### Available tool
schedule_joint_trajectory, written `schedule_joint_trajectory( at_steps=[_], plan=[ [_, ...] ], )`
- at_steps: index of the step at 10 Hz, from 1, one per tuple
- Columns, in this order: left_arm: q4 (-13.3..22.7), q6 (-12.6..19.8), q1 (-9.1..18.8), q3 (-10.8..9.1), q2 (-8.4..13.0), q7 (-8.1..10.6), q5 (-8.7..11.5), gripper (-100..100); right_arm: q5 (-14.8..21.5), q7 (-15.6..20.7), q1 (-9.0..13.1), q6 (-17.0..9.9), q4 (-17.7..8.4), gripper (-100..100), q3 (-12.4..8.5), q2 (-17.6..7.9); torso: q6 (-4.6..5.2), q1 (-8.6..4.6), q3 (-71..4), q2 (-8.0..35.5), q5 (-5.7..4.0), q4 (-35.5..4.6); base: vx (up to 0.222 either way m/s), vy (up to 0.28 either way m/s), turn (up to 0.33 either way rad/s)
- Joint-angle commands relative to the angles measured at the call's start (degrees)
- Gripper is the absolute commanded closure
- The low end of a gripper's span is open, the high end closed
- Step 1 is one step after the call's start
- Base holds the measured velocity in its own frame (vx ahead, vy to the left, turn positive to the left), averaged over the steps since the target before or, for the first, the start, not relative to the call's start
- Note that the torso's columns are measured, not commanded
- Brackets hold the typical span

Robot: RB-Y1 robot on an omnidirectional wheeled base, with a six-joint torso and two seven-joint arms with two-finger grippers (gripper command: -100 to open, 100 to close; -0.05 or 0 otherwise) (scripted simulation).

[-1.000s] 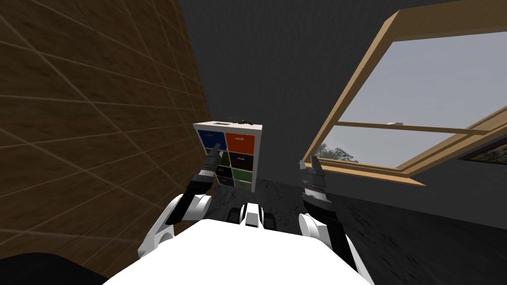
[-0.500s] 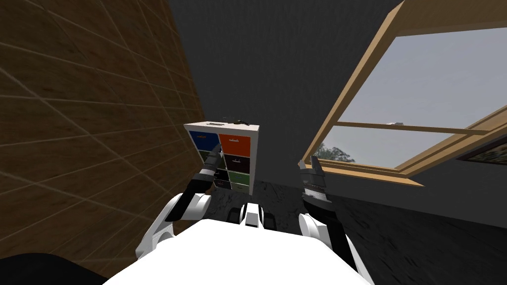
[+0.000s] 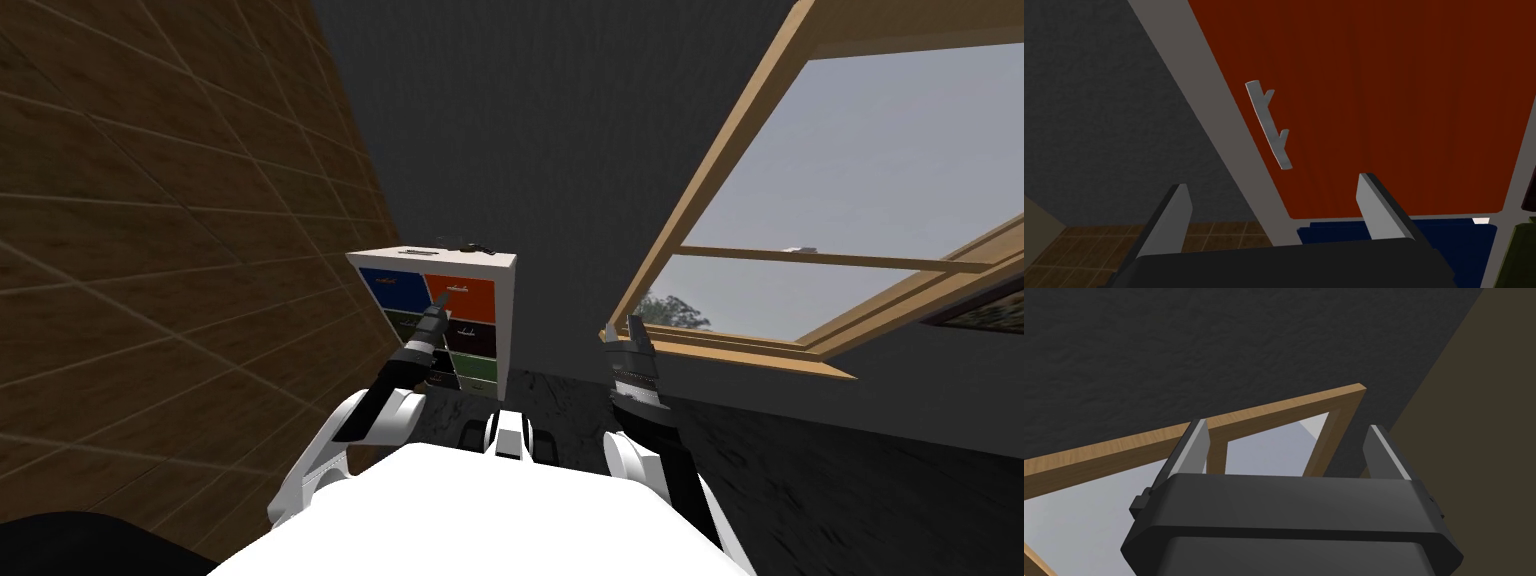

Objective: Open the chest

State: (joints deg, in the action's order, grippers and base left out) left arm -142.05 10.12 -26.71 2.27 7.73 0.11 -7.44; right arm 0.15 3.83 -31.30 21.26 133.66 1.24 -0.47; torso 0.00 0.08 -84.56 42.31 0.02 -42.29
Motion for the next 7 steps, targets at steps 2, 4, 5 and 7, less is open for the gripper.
schedule_joint_trajectory(
  at_steps=[2, 4, 5, 7],
  plan=[
    [-1.4, 4.5, 0.4, 0.19, 0.6, -0.27, -0.3, -100, 0.0, 0.0, 0.0, 0.0, 0.0, 0, 0.0, 0.0, 0.00, -0.06, 0.0, 0.0, -0.02, 0.0, 0.087, -0.048, -0.027],
    [-2.7, 6.5, 0.5, 0.25, 1.0, -0.38, -0.4, -100, 0.0, 0.0, 0.0, 0.0, 0.0, 0, 0.0, 0.0, 0.00, -0.09, 0.0, 0.0, -0.03, 0.0, 0.071, -0.046, -0.027],
    [-2.2, 5.7, 0.5, 0.26, 0.8, -0.35, -0.4, -100, 0.0, 0.0, 0.0, 0.0, 0.0, 0, 0.0, 0.0, 0.00, -0.08, 0.0, 0.0, -0.03, 0.0, 0.035, -0.021, -0.004],
    [-4.9, 7.7, -0.4, 0.31, 1.1, -0.30, -0.5, -100, 0.0, 0.0, 0.0, 0.0, 0.0, 0, 0.0, 0.0, 0.00, 0.03, 0.0, -0.1, 0.01, 0.0, 0.094, -0.002, -0.022]
  ],
)
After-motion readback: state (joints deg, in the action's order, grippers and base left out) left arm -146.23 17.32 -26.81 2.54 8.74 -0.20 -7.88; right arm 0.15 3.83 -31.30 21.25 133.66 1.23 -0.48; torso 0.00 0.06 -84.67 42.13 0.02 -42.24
